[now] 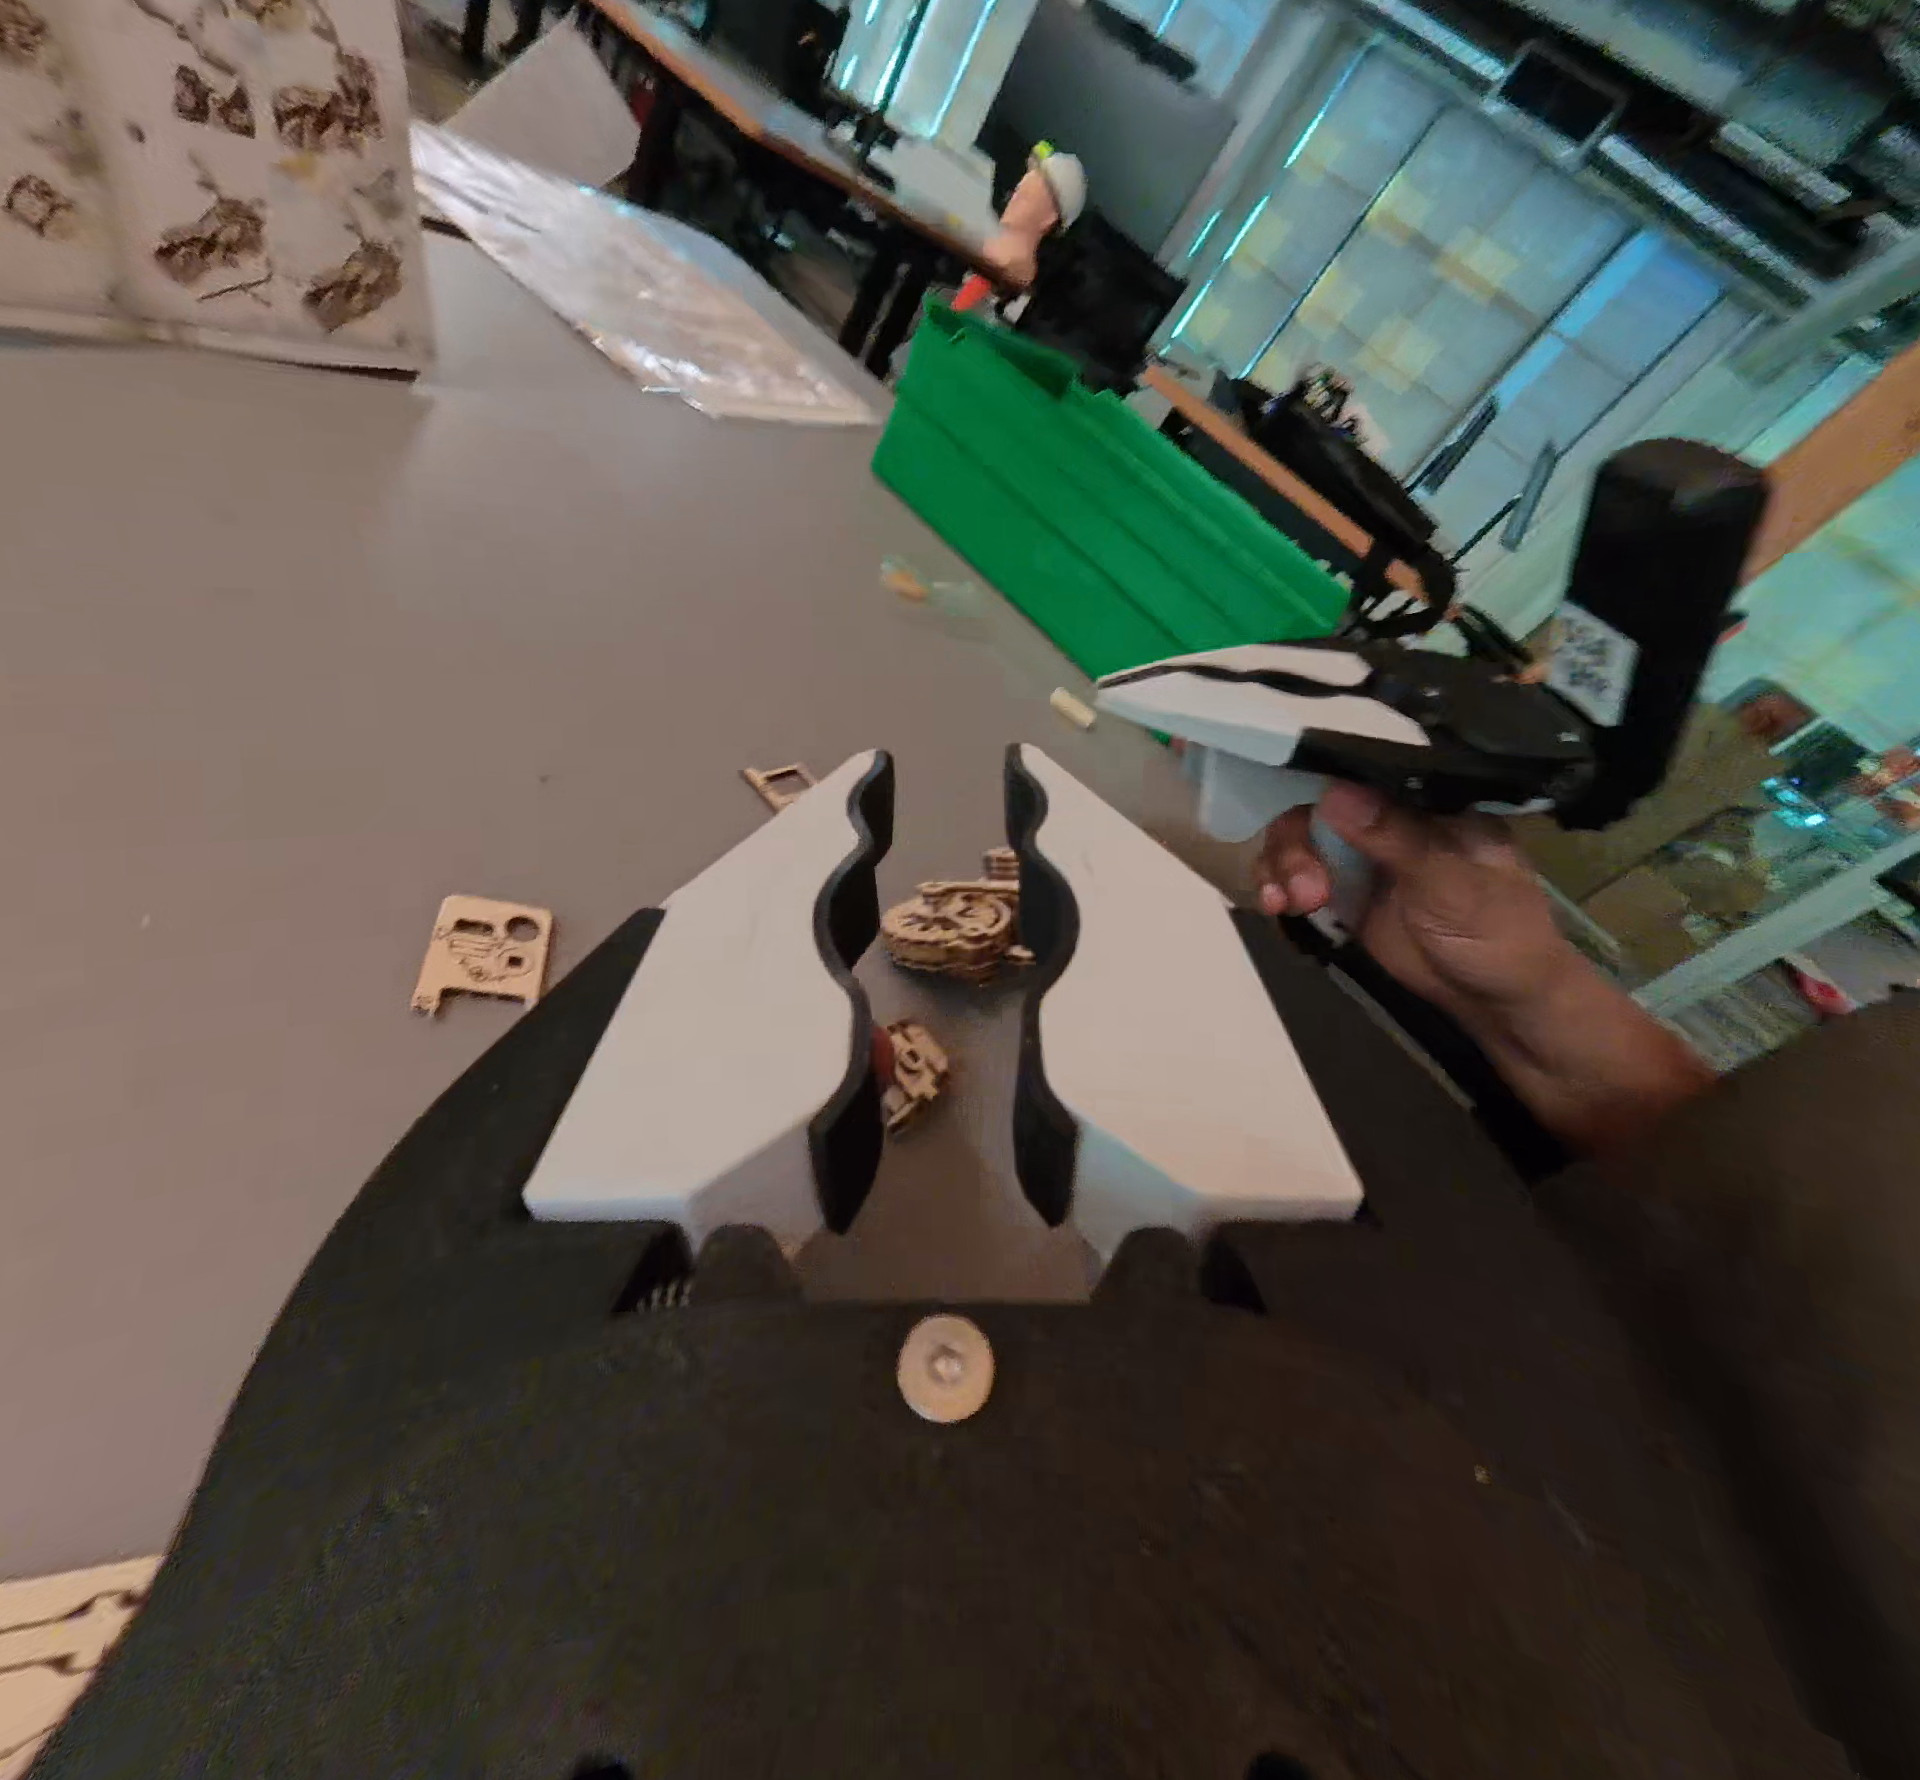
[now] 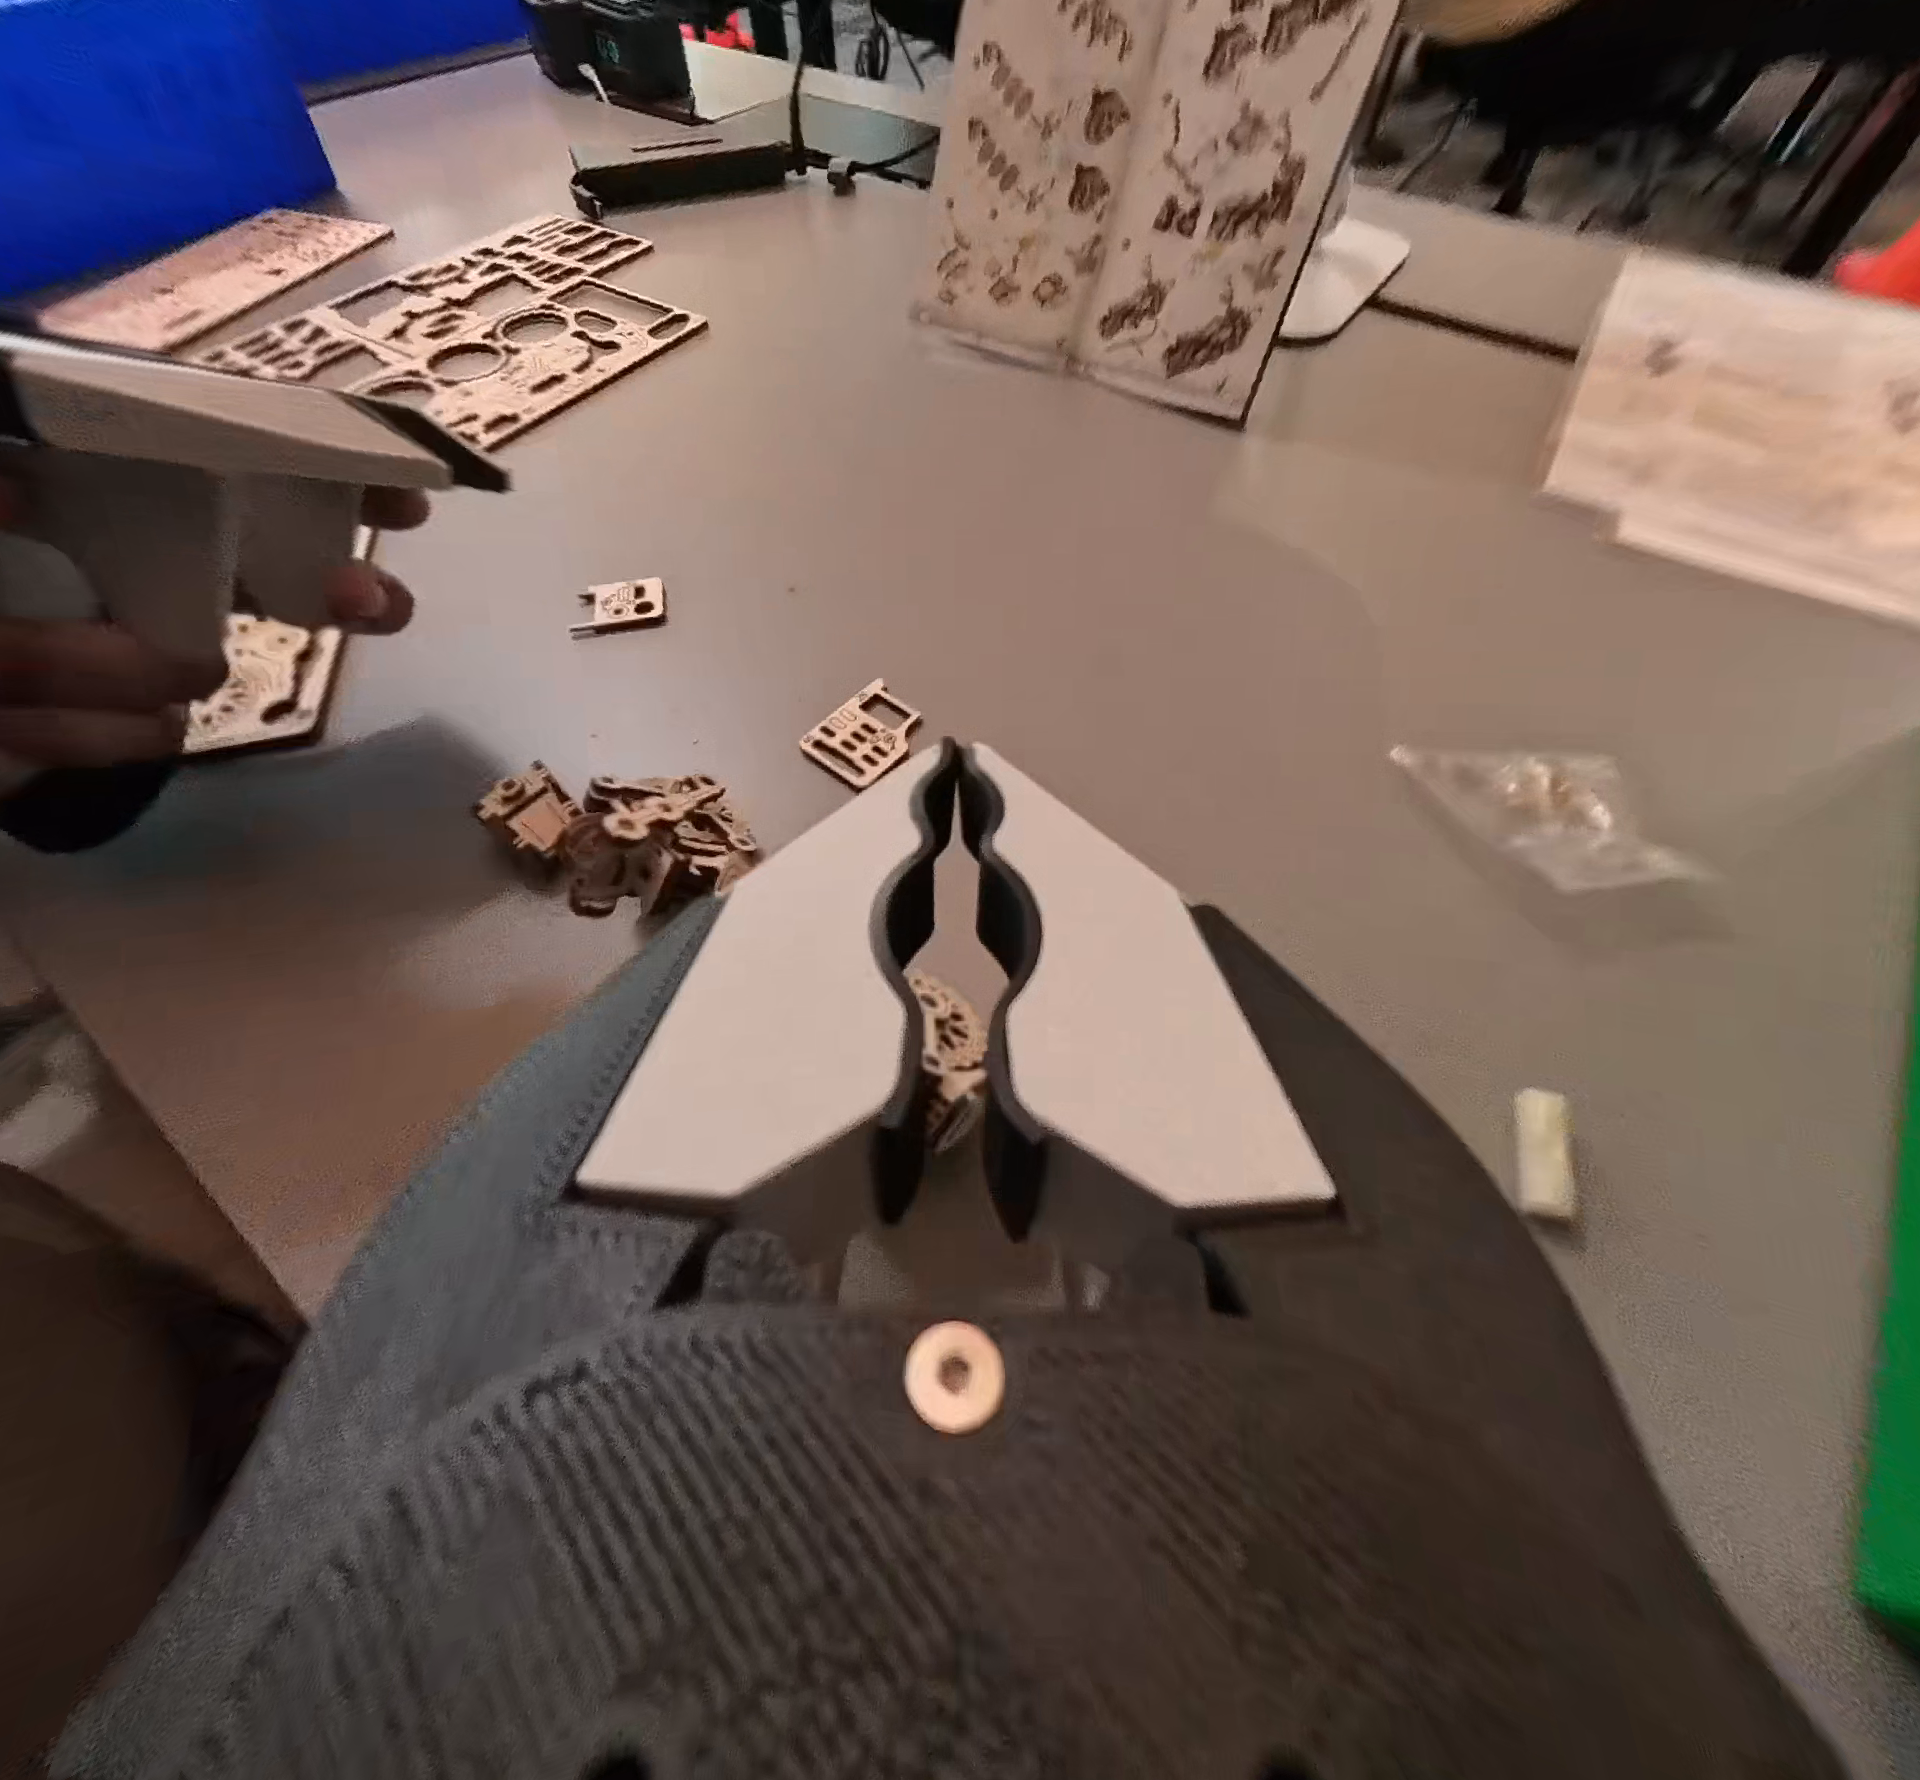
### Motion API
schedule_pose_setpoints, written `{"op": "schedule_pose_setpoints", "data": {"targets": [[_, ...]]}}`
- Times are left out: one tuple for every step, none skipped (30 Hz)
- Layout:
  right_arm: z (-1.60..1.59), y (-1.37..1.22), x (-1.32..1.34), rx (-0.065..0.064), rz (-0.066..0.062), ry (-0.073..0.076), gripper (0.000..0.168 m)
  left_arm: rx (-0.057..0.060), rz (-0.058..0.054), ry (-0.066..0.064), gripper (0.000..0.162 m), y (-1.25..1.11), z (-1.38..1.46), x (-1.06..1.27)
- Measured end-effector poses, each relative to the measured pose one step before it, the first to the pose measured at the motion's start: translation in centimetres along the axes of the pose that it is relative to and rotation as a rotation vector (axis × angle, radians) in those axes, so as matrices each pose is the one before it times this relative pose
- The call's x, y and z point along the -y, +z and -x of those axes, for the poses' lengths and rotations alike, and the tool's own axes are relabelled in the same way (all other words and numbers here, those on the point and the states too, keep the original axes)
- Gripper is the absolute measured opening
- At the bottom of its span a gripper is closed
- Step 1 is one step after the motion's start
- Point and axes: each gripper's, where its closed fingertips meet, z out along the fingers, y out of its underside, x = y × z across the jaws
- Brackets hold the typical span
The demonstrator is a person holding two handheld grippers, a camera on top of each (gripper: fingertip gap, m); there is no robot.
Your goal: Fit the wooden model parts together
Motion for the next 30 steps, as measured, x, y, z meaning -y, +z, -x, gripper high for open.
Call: {"op": "schedule_pose_setpoints", "data": {"targets": [[-0.261, 0.079, -0.252, -0.0038, 0.0135, 0.0308, 0.000, -0.0217, -0.0102, -0.0246, 0.016, -0.073, -0.313, 0.161], [-0.229, 0.030, -0.208, -0.0053, 0.0142, 0.0179, 0.000, -0.0357, -0.0003, -0.0318, 0.017, -0.021, -0.399, -0.006], [-0.003, -0.025, -0.084, 0.0054, 0.0082, 0.0033, 0.000, -0.0282, 0.0071, -0.0327, 0.017, 0.023, -0.215, -0.118], [0.275, -0.091, 0.099, 0.0177, -0.0051, -0.0094, 0.000, -0.0164, 0.0087, -0.0247, 0.018, 0.037, -0.020, -0.177], [0.333, -0.128, 0.207, 0.0147, -0.0152, -0.0202, 0.000, -0.0225, 0.0042, -0.0125, 0.018, 0.004, -0.123, -0.104], [0.149, -0.143, 0.283, -0.0009, -0.0199, -0.0298, 0.000, -0.0238, -0.0028, -0.0072, 0.018, -0.032, -0.213, 0.046], [0.212, -0.165, 0.257, 0.0015, -0.0187, -0.0450, 0.000, -0.0147, -0.0068, -0.0029, 0.019, -0.052, -0.156, 0.138], [0.269, -0.186, 0.160, 0.0054, -0.0129, -0.0549, 0.000, -0.0124, -0.0082, 0.0034, 0.020, -0.055, -0.155, 0.136], [0.006, -0.185, 0.150, -0.0120, -0.0119, -0.0481, 0.000, -0.0211, -0.0044, 0.0056, 0.021, -0.052, -0.268, 0.078], [-0.235, -0.178, 0.148, -0.0276, -0.0159, -0.0399, 0.000, -0.0187, 0.0007, 0.0002, 0.020, -0.022, -0.230, 0.015], [-0.178, -0.184, 0.084, -0.0229, -0.0179, -0.0323, 0.000, -0.0233, 0.0006, -0.0026, 0.018, -0.006, -0.296, 0.030], [0.105, -0.188, -0.052, -0.0013, -0.0151, -0.0176, 0.000, -0.0234, -0.0012, -0.0056, 0.017, 0.021, -0.288, 0.054], [0.297, -0.164, -0.078, 0.0178, -0.0138, 0.0066, 0.000, -0.0143, 0.0026, -0.0028, 0.017, 0.038, -0.155, -0.003], [0.256, -0.090, 0.028, 0.0277, -0.0118, 0.0344, 0.000, -0.0143, 0.0042, 0.0020, 0.014, 0.015, -0.168, -0.036], [-0.013, -0.024, 0.057, 0.0220, -0.0073, 0.0573, 0.000, -0.0149, 0.0045, 0.0057, 0.011, 0.002, -0.201, -0.029], [-0.322, -0.022, 0.024, 0.0086, -0.0061, 0.0641, 0.000, -0.0054, 0.0022, 0.0076, 0.007, -0.003, -0.088, 0.004], [-0.443, -0.065, -0.063, 0.0053, -0.0048, 0.0560, 0.000, 0.0016, -0.0036, 0.0117, 0.002, -0.023, -0.006, 0.072], [-0.569, -0.093, -0.135, -0.0026, -0.0025, 0.0437, 0.000, 0.0022, -0.0048, 0.0135, 0.000, -0.028, -0.012, 0.072], [-0.675, -0.092, -0.175, -0.0125, 0.0012, 0.0323, 0.000, -0.0028, -0.0018, 0.0127, 0.000, 0.024, -0.093, 0.030], [-0.594, -0.093, -0.138, -0.0127, 0.0021, 0.0217, 0.000, -0.0075, 0.0037, 0.0148, 0.000, 0.062, -0.156, -0.051], [-0.434, -0.076, -0.043, -0.0082, -0.0007, 0.0124, 0.000, -0.0098, 0.0043, 0.0148, 0.000, 0.068, -0.229, -0.050], [-0.283, -0.045, 0.037, -0.0060, -0.0043, 0.0064, 0.000, -0.0079, 0.0020, 0.0166, 0.000, 0.074, -0.223, -0.024], [-0.168, -0.028, 0.051, -0.0032, -0.0050, 0.0031, 0.000, -0.0001, 0.0016, 0.0167, 0.000, 0.068, -0.104, -0.067], [-0.048, 0.015, 0.026, 0.0008, -0.0037, 0.0005, 0.000, 0.0005, 0.0053, 0.0110, 0.000, 0.081, -0.047, -0.123], [-0.009, 0.060, -0.009, 0.0025, -0.0020, -0.0007, 0.000, -0.0029, 0.0113, 0.0055, 0.000, 0.059, -0.054, -0.183], [-0.007, 0.111, -0.050, 0.0040, 0.0008, -0.0005, 0.000, -0.0059, 0.0106, 0.0011, 0.000, 0.047, -0.028, -0.145], [-0.017, 0.138, -0.060, 0.0046, 0.0031, 0.0004, 0.000, -0.0066, 0.0058, -0.0050, 0.000, 0.002, 0.013, -0.049], [-0.061, 0.160, -0.058, 0.0027, 0.0046, 0.0027, 0.000, -0.0008, 0.0026, -0.0104, 0.000, -0.014, 0.152, 0.001], [-0.099, 0.176, -0.027, 0.0024, 0.0047, 0.0050, 0.000, 0.0015, 0.0019, -0.0120, 0.000, -0.046, 0.226, 0.026], [-0.103, 0.174, 0.004, 0.0033, 0.0027, 0.0081, 0.001, 0.0046, 0.0024, -0.0109, 0.000, -0.044, 0.295, 0.034]]}}
